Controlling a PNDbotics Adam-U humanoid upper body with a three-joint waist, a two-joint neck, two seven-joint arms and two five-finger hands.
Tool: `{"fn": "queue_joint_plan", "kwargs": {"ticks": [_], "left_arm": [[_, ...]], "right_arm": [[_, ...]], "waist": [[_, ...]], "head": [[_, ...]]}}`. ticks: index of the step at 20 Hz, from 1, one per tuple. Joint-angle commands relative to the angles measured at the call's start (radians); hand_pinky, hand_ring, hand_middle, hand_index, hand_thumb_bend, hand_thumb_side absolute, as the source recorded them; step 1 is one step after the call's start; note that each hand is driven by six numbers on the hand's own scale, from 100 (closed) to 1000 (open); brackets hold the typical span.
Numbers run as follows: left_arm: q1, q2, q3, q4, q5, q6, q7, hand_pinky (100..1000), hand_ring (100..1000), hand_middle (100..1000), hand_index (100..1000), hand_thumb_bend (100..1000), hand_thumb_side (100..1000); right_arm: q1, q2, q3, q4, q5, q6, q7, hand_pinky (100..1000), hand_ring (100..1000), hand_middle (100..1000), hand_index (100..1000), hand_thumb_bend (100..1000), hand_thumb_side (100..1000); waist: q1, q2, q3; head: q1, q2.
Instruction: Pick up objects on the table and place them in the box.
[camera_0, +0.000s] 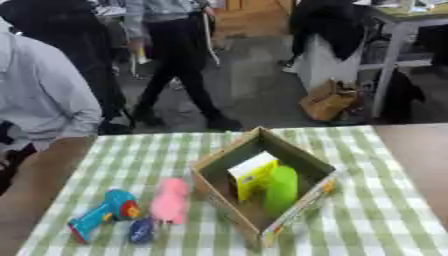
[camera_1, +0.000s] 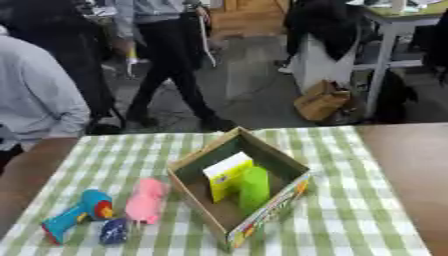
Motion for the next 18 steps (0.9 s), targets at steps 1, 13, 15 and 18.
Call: {"fn": "queue_joint_plan", "kwargs": {"ticks": [1, 13, 15, 18], "left_arm": [[0.013, 0.161, -0.045, 0.068, -0.076, 0.21, -0.131, 788, 876, 885, 947, 182, 973], [-0.08, 0.425, -0.342, 0.413, -0.244, 0.382, -0.783, 893, 944, 950, 1000, 201, 1000], [-0.112, 0.422, -0.381, 0.487, -0.252, 0.382, -0.84, 895, 944, 946, 1000, 230, 1000], [-0.16, 0.409, -0.426, 0.586, -0.269, 0.366, -0.904, 882, 934, 932, 1000, 278, 1000]], "right_arm": [[-0.011, -0.033, -0.002, -0.015, 0.006, 0.001, 0.003, 829, 894, 836, 949, 100, 1000], [-0.003, -0.034, 0.013, -0.015, 0.001, 0.01, 0.02, 829, 894, 835, 948, 100, 1000], [-0.002, -0.035, 0.014, -0.015, 0.0, 0.011, 0.022, 828, 894, 834, 948, 100, 1000], [0.0, -0.037, 0.014, -0.015, 0.0, 0.012, 0.022, 828, 894, 834, 948, 100, 1000]], "waist": [[0.011, -0.025, 0.002], [0.063, -0.051, -0.003], [0.069, -0.054, -0.007], [0.074, -0.056, -0.01]], "head": [[0.0, 0.007], [0.034, 0.028], [0.038, 0.029], [0.04, 0.032]]}}
